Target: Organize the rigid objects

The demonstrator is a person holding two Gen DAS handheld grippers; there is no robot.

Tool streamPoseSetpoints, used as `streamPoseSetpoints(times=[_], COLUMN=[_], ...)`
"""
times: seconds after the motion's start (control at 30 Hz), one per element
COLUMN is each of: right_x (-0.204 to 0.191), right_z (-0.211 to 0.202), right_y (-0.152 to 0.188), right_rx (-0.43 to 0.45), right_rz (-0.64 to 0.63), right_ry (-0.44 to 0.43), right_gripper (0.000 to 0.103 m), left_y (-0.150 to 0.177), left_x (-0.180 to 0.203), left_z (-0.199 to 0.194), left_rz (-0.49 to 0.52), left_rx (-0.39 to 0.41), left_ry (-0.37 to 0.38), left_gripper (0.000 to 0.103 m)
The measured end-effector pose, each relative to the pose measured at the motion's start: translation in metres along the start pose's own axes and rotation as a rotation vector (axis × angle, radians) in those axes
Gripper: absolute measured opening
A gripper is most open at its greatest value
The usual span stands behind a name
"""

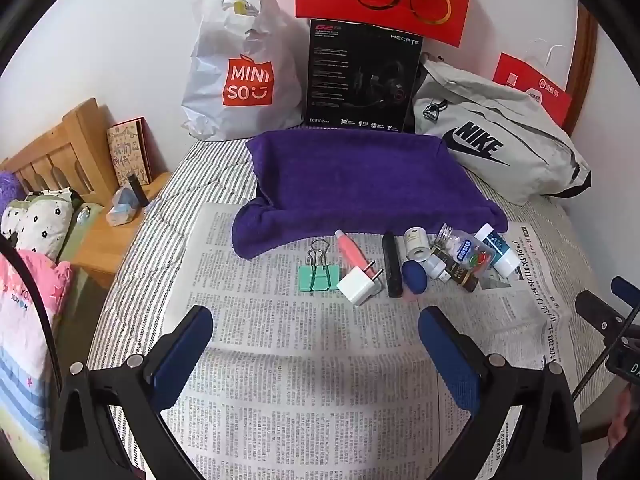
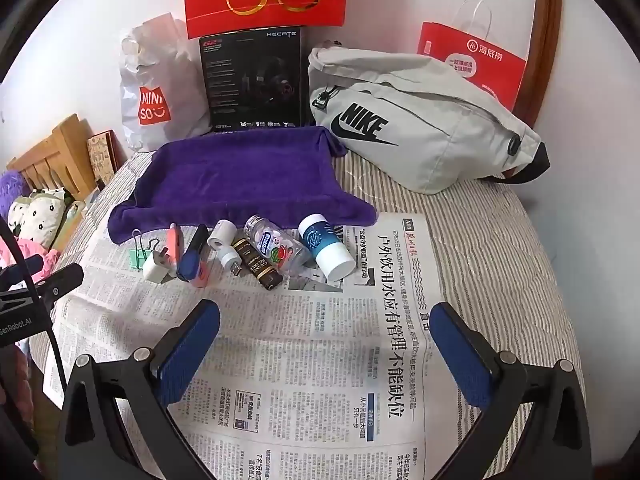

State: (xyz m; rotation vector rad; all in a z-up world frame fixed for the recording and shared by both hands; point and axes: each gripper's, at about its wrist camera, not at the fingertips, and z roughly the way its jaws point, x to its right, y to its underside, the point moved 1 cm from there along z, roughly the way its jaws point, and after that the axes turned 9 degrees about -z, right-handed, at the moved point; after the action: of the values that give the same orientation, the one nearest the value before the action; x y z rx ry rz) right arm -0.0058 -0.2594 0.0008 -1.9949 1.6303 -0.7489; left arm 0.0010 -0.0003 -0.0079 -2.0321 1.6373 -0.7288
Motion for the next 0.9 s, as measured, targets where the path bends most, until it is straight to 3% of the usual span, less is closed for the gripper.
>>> streamPoseSetpoints(times=[0.9], right_x=[0.001], right_z=[-0.0011], right_y=[0.0057], right_rx=[-0.002], right_rz=[0.001], right_ry=[-0.005], right_gripper=[0.103], left_y=[0.0014], left_x=[-0.001], left_z=[-0.0064], left_rz=[-0.003], left_rx=[0.004], left_ry=[0.0], left_gripper=[0.103])
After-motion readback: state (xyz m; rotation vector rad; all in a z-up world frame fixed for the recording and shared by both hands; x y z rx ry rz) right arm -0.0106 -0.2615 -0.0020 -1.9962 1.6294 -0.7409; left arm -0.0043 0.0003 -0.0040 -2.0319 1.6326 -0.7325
